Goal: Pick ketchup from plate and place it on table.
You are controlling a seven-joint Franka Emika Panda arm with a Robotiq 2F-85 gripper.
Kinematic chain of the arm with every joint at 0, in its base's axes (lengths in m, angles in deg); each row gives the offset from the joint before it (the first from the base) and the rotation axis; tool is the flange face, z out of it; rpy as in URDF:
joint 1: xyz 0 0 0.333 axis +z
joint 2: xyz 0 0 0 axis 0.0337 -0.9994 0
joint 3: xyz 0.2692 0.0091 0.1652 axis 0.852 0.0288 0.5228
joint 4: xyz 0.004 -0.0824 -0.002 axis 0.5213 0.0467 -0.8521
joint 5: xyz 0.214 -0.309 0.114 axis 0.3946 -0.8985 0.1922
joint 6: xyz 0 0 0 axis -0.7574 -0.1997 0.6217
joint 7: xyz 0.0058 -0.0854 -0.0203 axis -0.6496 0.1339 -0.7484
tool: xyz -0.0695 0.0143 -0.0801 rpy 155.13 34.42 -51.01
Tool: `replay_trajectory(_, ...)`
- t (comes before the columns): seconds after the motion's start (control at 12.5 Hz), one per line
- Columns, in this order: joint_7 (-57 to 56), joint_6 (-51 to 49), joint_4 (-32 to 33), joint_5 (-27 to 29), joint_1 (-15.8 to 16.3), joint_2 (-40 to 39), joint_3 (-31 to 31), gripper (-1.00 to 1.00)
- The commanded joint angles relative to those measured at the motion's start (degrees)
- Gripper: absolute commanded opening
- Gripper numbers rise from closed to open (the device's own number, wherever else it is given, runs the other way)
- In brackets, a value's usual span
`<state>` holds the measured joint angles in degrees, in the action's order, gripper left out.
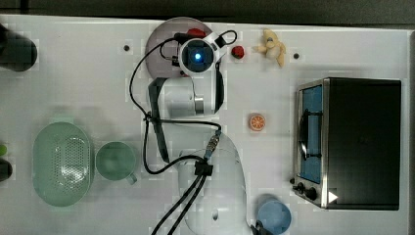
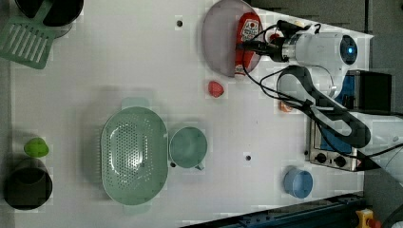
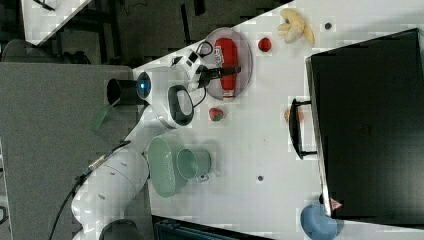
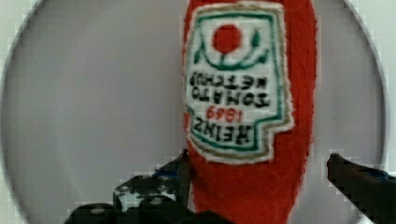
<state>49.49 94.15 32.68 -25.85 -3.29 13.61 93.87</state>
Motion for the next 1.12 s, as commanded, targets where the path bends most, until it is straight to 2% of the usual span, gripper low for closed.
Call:
replay_trajectory(0.08,-1.73,1.09,-1.35,-0.44,-0.56,-1.00,0.40,0.68)
replay_trajectory(0.24,-1.74,1.03,-1.62,-0.44,-0.57,-0.65,0.38,0.23)
replay_trajectory(0.64,-1.56,0.16,-0.99,-0.43,-0.93,4.61,0.24,0.23)
replay_trajectory(1.12,-1.11,-14.92,5.20,-0.29,-1.44,21.52,-0.10,0.23)
